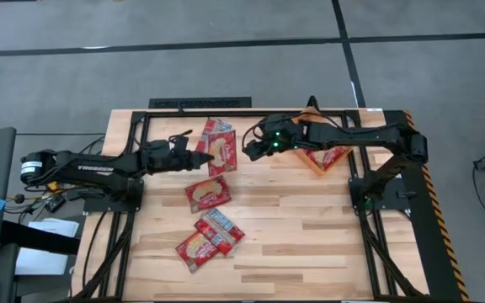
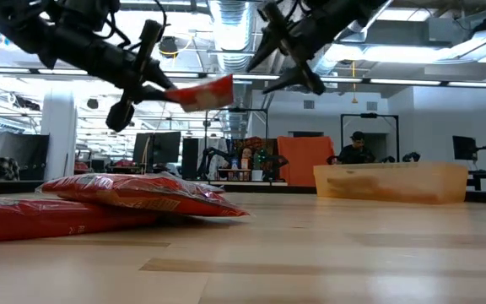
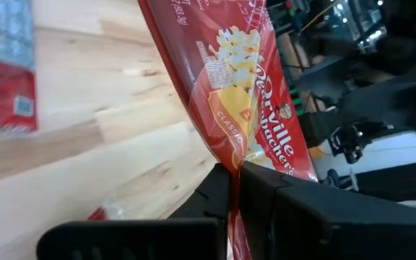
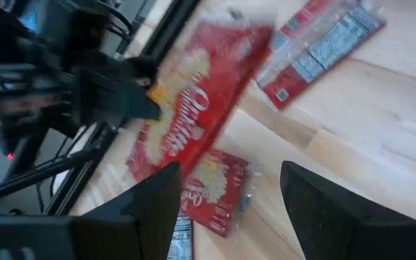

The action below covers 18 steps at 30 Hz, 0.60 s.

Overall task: Sort popcorn bags into baskets
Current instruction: Put the red popcorn bag into the orange bin

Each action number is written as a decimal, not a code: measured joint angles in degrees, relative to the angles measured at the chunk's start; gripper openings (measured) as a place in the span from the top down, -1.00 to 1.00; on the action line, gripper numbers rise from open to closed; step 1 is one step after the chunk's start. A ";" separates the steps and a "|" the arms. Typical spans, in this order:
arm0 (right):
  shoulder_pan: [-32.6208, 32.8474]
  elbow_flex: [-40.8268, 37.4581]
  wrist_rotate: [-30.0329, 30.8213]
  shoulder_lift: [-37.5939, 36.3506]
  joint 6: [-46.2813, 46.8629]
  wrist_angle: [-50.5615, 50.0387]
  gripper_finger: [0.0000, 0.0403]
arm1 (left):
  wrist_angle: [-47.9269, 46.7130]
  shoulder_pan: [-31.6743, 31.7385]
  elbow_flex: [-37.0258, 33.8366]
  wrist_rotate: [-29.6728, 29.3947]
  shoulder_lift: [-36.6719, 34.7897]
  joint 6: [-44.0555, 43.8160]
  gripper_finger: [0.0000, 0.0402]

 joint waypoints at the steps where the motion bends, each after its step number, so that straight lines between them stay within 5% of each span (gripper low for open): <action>1: 0.04 -0.08 0.00 0.58 0.13 0.94 -0.29 | -0.11 0.00 0.53 -0.02 0.00 0.49 1.00; 13: 1.48 0.04 -1.52 6.62 3.14 13.06 -0.29 | -1.31 -0.02 1.78 -0.25 0.02 1.65 1.00; 18: 1.44 0.01 -1.41 6.56 3.34 13.43 -0.02 | -1.20 -0.09 1.78 -0.03 0.00 1.56 1.00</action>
